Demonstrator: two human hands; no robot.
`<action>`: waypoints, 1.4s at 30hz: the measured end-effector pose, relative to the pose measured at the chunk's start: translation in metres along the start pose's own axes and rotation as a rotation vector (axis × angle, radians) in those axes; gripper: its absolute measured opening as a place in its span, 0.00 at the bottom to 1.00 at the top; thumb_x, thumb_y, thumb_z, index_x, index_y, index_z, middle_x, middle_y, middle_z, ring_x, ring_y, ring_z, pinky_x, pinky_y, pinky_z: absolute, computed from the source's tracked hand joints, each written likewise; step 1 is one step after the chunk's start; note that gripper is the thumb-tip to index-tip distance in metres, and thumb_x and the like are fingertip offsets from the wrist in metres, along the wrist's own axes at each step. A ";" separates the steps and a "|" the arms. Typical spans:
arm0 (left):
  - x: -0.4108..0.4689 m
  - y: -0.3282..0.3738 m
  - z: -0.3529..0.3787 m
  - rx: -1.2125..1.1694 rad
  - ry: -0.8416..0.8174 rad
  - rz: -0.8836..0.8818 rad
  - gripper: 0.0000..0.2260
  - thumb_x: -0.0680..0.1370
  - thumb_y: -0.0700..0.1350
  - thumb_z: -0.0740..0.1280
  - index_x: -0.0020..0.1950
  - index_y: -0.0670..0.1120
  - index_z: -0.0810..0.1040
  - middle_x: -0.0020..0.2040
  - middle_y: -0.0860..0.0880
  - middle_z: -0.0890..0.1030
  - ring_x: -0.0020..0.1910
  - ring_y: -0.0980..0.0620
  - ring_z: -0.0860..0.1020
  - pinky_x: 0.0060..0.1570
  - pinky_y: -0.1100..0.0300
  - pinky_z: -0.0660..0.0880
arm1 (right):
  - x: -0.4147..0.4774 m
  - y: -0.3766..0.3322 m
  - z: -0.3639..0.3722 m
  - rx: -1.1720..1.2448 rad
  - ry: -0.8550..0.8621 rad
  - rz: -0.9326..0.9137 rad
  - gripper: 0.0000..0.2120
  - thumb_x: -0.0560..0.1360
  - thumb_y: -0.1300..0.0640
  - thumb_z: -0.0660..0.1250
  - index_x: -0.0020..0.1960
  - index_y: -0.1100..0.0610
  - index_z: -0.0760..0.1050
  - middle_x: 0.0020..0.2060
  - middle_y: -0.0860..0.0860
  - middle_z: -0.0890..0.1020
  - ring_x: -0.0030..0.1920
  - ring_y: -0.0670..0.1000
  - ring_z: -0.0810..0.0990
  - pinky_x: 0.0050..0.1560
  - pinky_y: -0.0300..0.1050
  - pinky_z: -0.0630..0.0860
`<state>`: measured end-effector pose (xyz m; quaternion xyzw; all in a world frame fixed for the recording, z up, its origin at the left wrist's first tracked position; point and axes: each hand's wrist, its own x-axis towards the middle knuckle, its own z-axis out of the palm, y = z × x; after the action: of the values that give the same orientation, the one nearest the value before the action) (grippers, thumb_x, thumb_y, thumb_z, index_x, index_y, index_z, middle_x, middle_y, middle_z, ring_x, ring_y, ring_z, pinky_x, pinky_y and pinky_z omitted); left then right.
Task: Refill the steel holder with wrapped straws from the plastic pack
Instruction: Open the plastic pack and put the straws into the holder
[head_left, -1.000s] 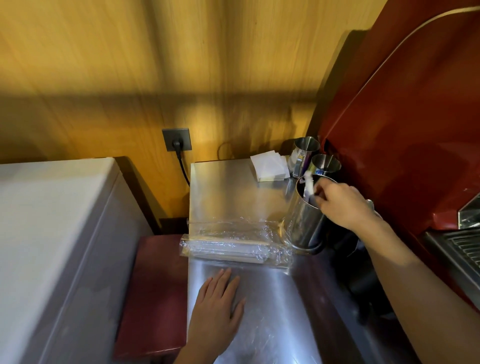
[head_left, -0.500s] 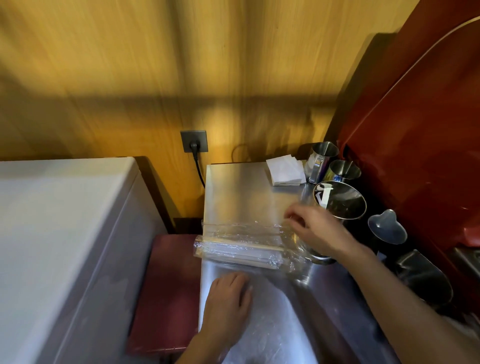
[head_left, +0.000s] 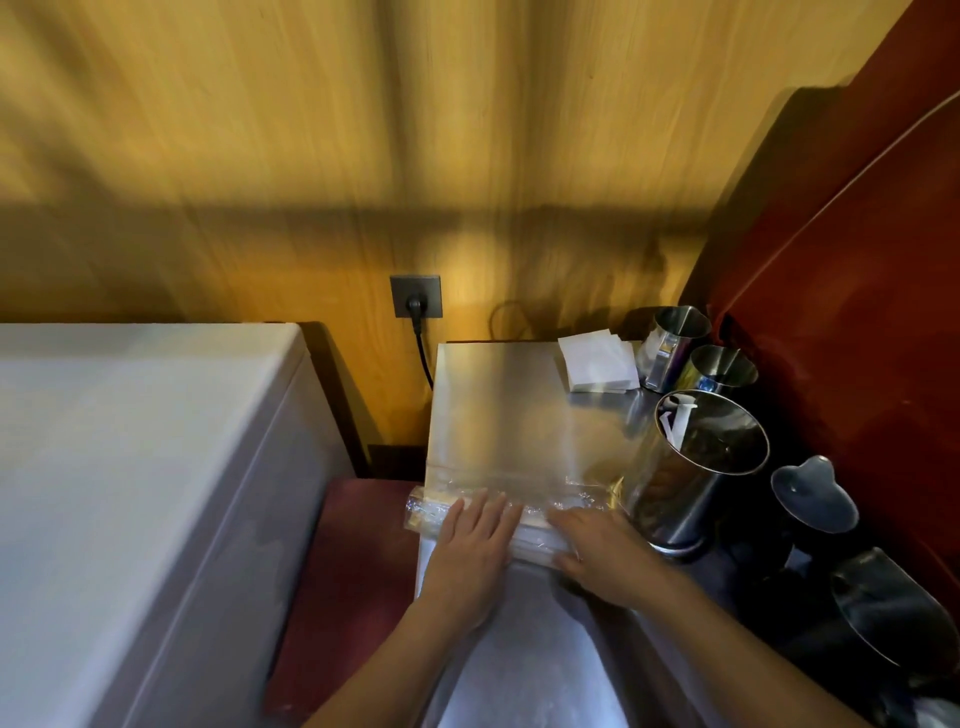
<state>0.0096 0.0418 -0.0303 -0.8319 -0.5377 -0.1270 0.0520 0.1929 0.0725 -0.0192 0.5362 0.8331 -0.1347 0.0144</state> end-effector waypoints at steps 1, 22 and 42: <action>-0.001 -0.001 0.000 -0.004 0.016 0.017 0.17 0.65 0.47 0.71 0.54 0.51 0.81 0.52 0.54 0.84 0.53 0.53 0.81 0.52 0.55 0.78 | 0.000 0.000 0.000 -0.024 -0.005 -0.013 0.20 0.73 0.49 0.60 0.63 0.54 0.66 0.62 0.53 0.75 0.63 0.55 0.71 0.64 0.49 0.62; -0.039 0.004 -0.012 -0.232 -0.013 -0.040 0.27 0.62 0.57 0.70 0.58 0.48 0.74 0.51 0.52 0.79 0.53 0.50 0.75 0.62 0.56 0.59 | 0.035 -0.012 -0.019 0.327 -0.086 0.103 0.10 0.71 0.55 0.63 0.32 0.52 0.69 0.35 0.50 0.77 0.43 0.55 0.78 0.43 0.45 0.68; -0.051 0.023 -0.014 -0.297 0.136 -0.010 0.09 0.72 0.50 0.66 0.36 0.46 0.72 0.42 0.48 0.77 0.42 0.50 0.73 0.45 0.57 0.68 | 0.032 -0.035 -0.098 0.390 0.166 0.139 0.03 0.74 0.64 0.54 0.46 0.58 0.63 0.44 0.59 0.78 0.45 0.59 0.77 0.46 0.51 0.72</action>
<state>0.0081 -0.0156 -0.0293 -0.8172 -0.5124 -0.2613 -0.0361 0.1601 0.1110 0.0776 0.5941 0.7507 -0.2475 -0.1490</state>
